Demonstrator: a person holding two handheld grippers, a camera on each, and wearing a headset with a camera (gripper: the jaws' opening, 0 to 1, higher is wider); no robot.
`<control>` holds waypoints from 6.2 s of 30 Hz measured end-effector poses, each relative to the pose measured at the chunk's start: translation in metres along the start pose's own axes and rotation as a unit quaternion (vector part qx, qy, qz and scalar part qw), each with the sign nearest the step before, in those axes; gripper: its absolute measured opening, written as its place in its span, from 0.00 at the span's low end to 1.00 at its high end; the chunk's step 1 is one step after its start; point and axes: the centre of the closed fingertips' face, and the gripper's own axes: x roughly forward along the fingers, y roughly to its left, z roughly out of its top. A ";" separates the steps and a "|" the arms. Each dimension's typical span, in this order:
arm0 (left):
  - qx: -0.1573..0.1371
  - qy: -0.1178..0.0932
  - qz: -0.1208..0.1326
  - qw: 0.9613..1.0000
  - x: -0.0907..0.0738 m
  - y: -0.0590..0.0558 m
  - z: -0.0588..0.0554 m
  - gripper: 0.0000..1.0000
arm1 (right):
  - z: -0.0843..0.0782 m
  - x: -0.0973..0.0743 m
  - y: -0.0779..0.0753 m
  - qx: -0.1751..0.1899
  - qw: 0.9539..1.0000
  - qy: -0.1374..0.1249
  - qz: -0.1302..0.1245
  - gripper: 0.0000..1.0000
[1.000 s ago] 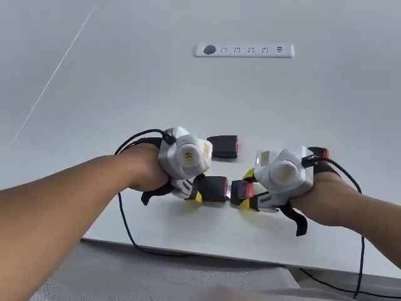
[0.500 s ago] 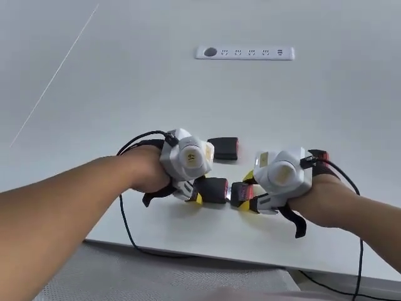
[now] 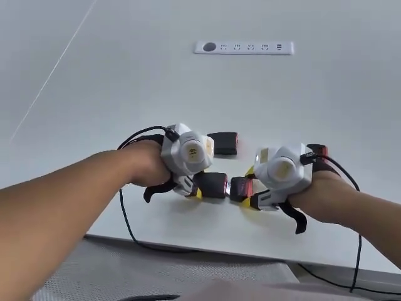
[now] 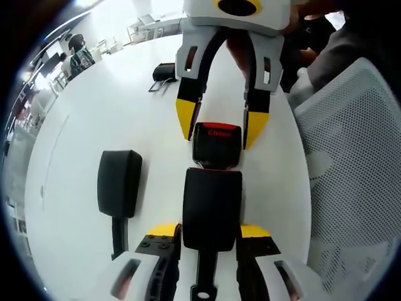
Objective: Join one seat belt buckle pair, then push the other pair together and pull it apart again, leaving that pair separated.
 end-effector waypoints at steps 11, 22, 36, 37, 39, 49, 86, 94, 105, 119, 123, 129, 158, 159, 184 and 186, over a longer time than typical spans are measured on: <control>0.012 -0.022 0.014 1.000 -0.029 0.004 0.014 0.38 | 0.028 -0.026 0.000 0.000 0.999 -0.039 -0.007 0.35; 0.033 -0.035 0.048 0.998 -0.039 0.038 0.034 0.40 | 0.016 -0.042 -0.022 -0.019 0.999 -0.030 -0.027 0.36; 0.023 -0.018 0.067 0.997 -0.036 0.087 0.040 0.44 | -0.049 -0.077 -0.075 0.008 0.998 0.013 -0.066 0.35; 0.023 -0.018 0.066 0.997 -0.035 0.089 0.040 0.44 | -0.053 -0.079 -0.078 0.010 0.997 0.016 -0.069 0.35; 0.021 -0.018 0.063 0.998 -0.030 0.092 0.041 0.44 | -0.064 -0.085 -0.086 0.014 0.997 0.023 -0.078 0.36; 0.027 -0.008 0.042 0.999 -0.010 0.101 0.038 0.45 | -0.098 -0.100 -0.101 0.027 0.994 0.051 -0.093 0.38; 0.042 0.011 -0.017 0.999 0.008 0.096 0.033 0.32 | -0.091 -0.076 -0.112 -0.005 0.997 0.060 -0.050 0.33; 0.040 0.015 -0.017 0.999 0.009 0.096 0.033 0.32 | -0.068 -0.058 -0.110 -0.011 0.998 0.045 -0.047 0.33; 0.041 0.017 -0.017 0.999 0.009 0.095 0.033 0.32 | -0.039 -0.037 -0.107 -0.016 0.998 0.027 -0.049 0.33; 0.041 0.018 -0.018 0.999 0.009 0.095 0.033 0.32 | -0.021 -0.024 -0.108 -0.030 0.998 0.023 -0.041 0.33; 0.039 0.019 -0.017 0.999 0.008 0.095 0.033 0.32 | -0.020 -0.023 -0.109 -0.038 0.998 0.028 -0.040 0.33; 0.040 0.020 -0.018 0.999 0.008 0.094 0.033 0.32 | -0.019 -0.023 -0.109 -0.045 0.998 0.028 -0.041 0.33; 0.054 0.018 -0.017 0.998 0.009 0.094 0.033 0.31 | -0.004 -0.011 -0.108 -0.026 0.999 0.008 -0.032 0.30; 0.054 0.017 -0.017 0.998 0.009 0.094 0.034 0.31 | -0.004 -0.010 -0.108 -0.025 0.999 0.007 -0.030 0.30; 0.056 0.014 -0.021 0.998 0.010 0.095 0.033 0.32 | 0.003 -0.004 -0.106 -0.024 0.999 0.001 -0.033 0.31; 0.056 0.015 -0.021 0.998 0.010 0.095 0.033 0.32 | 0.003 -0.004 -0.105 -0.023 0.999 0.001 -0.032 0.31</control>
